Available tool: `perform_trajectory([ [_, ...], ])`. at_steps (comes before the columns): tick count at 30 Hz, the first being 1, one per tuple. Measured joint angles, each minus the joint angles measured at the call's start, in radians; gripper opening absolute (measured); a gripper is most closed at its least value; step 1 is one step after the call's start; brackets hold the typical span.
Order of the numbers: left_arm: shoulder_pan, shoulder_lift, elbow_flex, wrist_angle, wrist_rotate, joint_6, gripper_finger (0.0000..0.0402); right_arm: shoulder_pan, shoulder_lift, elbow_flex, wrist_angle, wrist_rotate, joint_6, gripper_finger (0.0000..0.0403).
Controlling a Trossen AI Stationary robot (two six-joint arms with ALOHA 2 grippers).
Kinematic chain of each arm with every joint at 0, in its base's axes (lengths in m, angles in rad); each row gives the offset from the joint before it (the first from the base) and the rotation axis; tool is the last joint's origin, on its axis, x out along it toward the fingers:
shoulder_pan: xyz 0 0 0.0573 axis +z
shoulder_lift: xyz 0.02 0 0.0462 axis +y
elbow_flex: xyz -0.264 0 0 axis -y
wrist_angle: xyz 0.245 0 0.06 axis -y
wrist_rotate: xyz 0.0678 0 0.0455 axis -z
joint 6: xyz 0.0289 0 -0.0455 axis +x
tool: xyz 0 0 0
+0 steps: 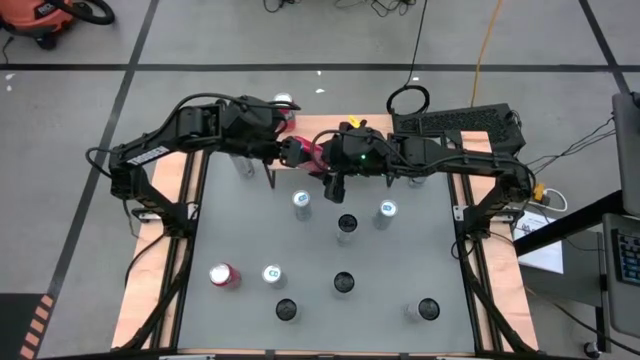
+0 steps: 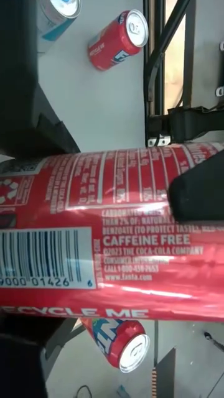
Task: Place canned beverage on shelf
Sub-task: Put the top red soda can on the shelf aligned with the other red soda can
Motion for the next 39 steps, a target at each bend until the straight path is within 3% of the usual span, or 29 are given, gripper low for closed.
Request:
perform_trajectory([
  [5,0.000,0.000,0.000,0.029,-0.015,0.025,0.0334,-0.001,0.000,0.000,-0.005,-0.007,0.004,0.0272],
  [11,0.003,-0.002,0.000,0.062,-0.042,0.056,0.0385,-0.002,-0.001,-0.002,-0.021,-0.051,-0.009,0.0263],
  [17,0.003,-0.003,0.001,0.137,-0.070,0.111,0.0396,-0.023,-0.003,-0.002,-0.029,-0.121,0.021,0.0263],
  [24,0.009,-0.036,0.019,0.155,-0.109,0.242,0.0397,-0.089,-0.043,-0.001,-0.026,-0.405,0.140,0.0261],
  [30,0.012,-0.057,0.048,0.171,-0.119,0.555,0.0398,-0.172,-0.052,-0.001,-0.033,-0.711,0.222,0.0264],
  [35,0.005,-0.058,0.072,0.221,-0.029,0.680,0.0398,-0.248,-0.054,-0.001,-0.017,-0.983,0.284,0.0263],
  [39,0.005,-0.058,0.075,0.233,0.064,0.690,0.0398,-0.294,-0.054,-0.001,-0.018,-1.118,0.314,0.0265],
])
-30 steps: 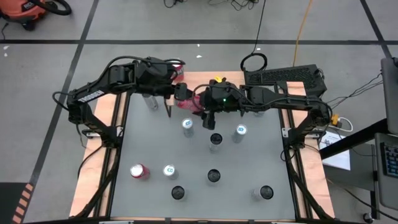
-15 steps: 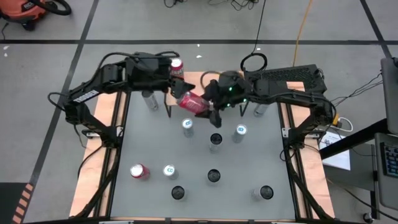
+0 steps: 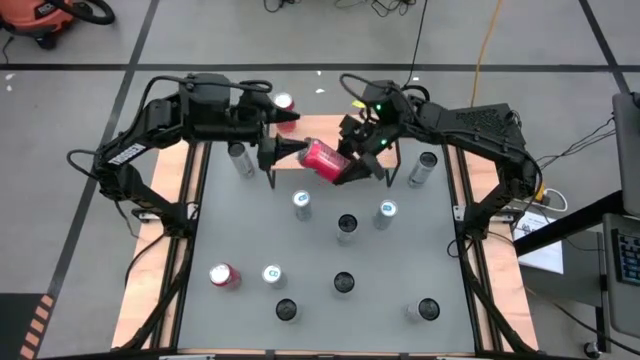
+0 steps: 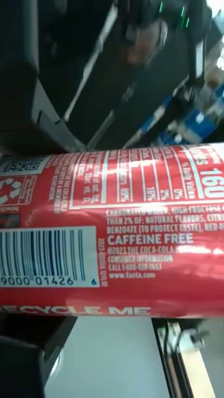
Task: Place canned beverage on shelf
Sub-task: Put the top red soda can on the shelf aligned with the other red soda can
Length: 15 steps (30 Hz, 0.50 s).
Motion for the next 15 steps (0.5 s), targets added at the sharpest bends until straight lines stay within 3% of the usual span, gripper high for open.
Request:
perform_trajectory([
  [3,0.000,0.000,0.000,-0.021,0.048,0.032,0.0398,-0.026,0.000,0.000,-0.003,-0.066,0.005,0.0265],
  [8,0.002,0.000,0.000,-0.018,0.033,0.067,0.0398,-0.050,0.000,0.000,-0.009,-0.146,0.006,0.0263],
  [15,0.003,0.032,0.000,-0.013,0.118,0.093,0.0400,-0.065,0.002,0.001,-0.010,-0.201,0.014,0.0265],
])
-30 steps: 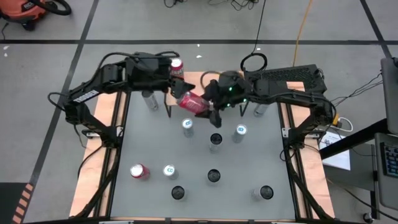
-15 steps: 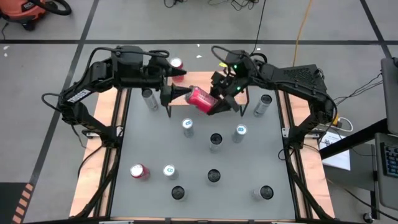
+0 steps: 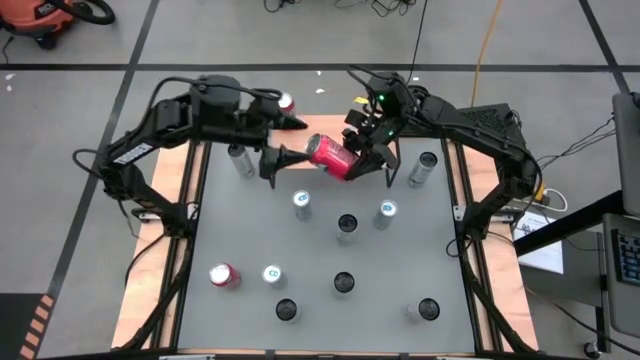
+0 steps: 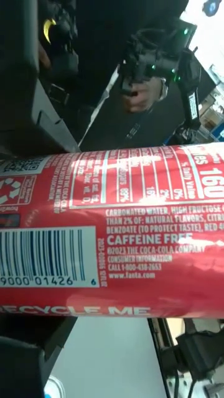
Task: Place canned beverage on shelf
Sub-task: Put the top red soda can on the shelf aligned with the other red soda can
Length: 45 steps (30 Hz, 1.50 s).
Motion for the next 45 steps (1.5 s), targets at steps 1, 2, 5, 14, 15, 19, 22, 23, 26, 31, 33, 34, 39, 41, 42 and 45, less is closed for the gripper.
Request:
perform_trajectory([
  [1,0.000,0.010,0.000,0.002,0.016,0.011,0.0400,0.000,0.001,0.000,0.001,0.000,-0.005,0.0265],
  [2,0.000,0.020,0.000,0.001,0.018,0.018,0.0400,0.000,0.002,0.000,0.001,-0.001,-0.008,0.0265],
  [5,0.001,0.054,0.000,0.001,0.015,0.034,0.0400,0.000,0.010,0.000,0.001,-0.001,-0.009,0.0265],
  [14,0.005,0.101,-0.001,0.004,0.062,0.037,0.0400,0.000,0.012,0.000,-0.032,-0.002,-0.011,0.0267],
  [15,0.005,0.101,-0.001,0.005,0.065,0.036,0.0400,0.000,0.012,0.000,-0.039,-0.002,-0.011,0.0267],
  [19,0.005,0.100,-0.001,0.004,0.066,0.026,0.0383,0.000,0.012,0.000,-0.042,-0.002,-0.012,0.0267],
  [22,0.005,0.098,0.000,-0.001,0.069,0.028,0.0357,0.000,0.012,0.000,-0.042,-0.001,-0.011,0.0267],
  [23,0.005,0.098,0.000,-0.001,0.070,0.030,0.0348,0.000,0.012,0.000,-0.043,-0.001,-0.011,0.0267],
  [26,0.005,0.097,-0.001,-0.001,0.072,0.038,0.0321,0.000,0.012,0.000,-0.044,-0.004,-0.012,0.0267],
  [31,0.005,0.097,0.000,-0.002,0.072,0.037,0.0286,0.000,0.012,0.000,-0.045,-0.001,-0.019,0.0267],
  [33,0.005,0.097,-0.001,-0.002,0.072,0.039,0.0284,0.000,0.012,0.000,-0.046,0.000,-0.027,0.0267],
  [34,0.005,0.097,0.000,-0.003,0.071,0.041,0.0283,0.000,0.012,0.000,-0.047,0.001,-0.031,0.0267],
  [39,0.005,0.097,-0.001,-0.007,0.071,0.041,0.0283,0.001,0.012,0.000,-0.049,0.026,-0.035,0.0275],
  [41,0.005,0.096,0.000,-0.008,0.069,0.038,0.0283,0.000,0.012,0.000,-0.048,0.037,-0.036,0.0286],
  [42,0.005,0.096,0.000,-0.008,0.062,0.033,0.0283,-0.004,0.012,0.000,-0.045,0.041,-0.039,0.0293],
  [45,0.007,0.097,-0.002,-0.012,0.024,-0.031,0.0283,-0.016,0.012,0.001,-0.037,0.079,-0.048,0.0314],
])
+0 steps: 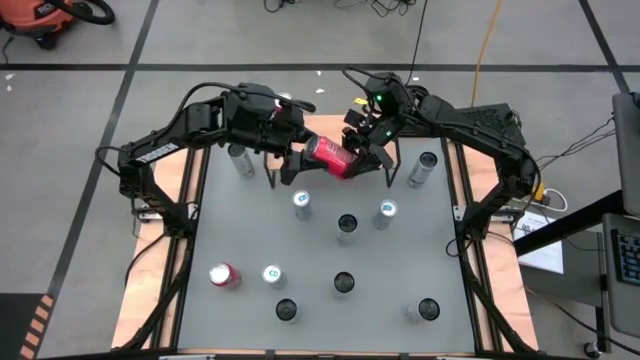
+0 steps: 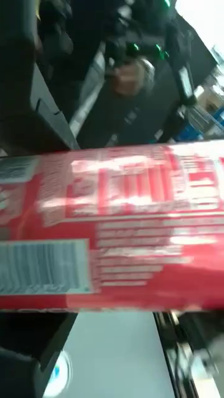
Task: Place canned beverage on shelf
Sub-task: Put the top red soda can on the shelf aligned with the other red soda can
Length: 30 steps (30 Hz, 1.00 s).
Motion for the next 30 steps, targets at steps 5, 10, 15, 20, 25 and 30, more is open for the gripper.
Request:
perform_trajectory([
  [5,0.019,0.003,-0.002,-0.027,-0.047,-0.136,0.0283,-0.017,-0.013,0.000,0.001,0.139,-0.045,0.0339],
  [10,0.042,0.002,-0.001,-0.122,-0.142,-0.305,0.0283,-0.024,-0.034,0.000,0.029,0.357,-0.123,0.0345],
  [15,0.080,0.002,-0.001,-0.230,-0.168,-0.487,0.0283,-0.024,-0.049,0.001,0.052,0.478,-0.174,0.0344],
  [20,0.106,0.002,-0.001,-0.314,-0.206,-0.613,0.0283,-0.024,-0.048,0.001,0.053,0.480,-0.176,0.0344],
  [25,0.129,0.002,0.006,-0.353,-0.249,-0.737,0.0283,-0.018,-0.039,0.000,0.053,0.548,-0.183,0.0344],
  [30,0.163,-0.001,0.026,-0.437,-0.255,-0.766,0.0283,-0.004,-0.040,0.000,0.050,0.665,-0.220,0.0343],
])
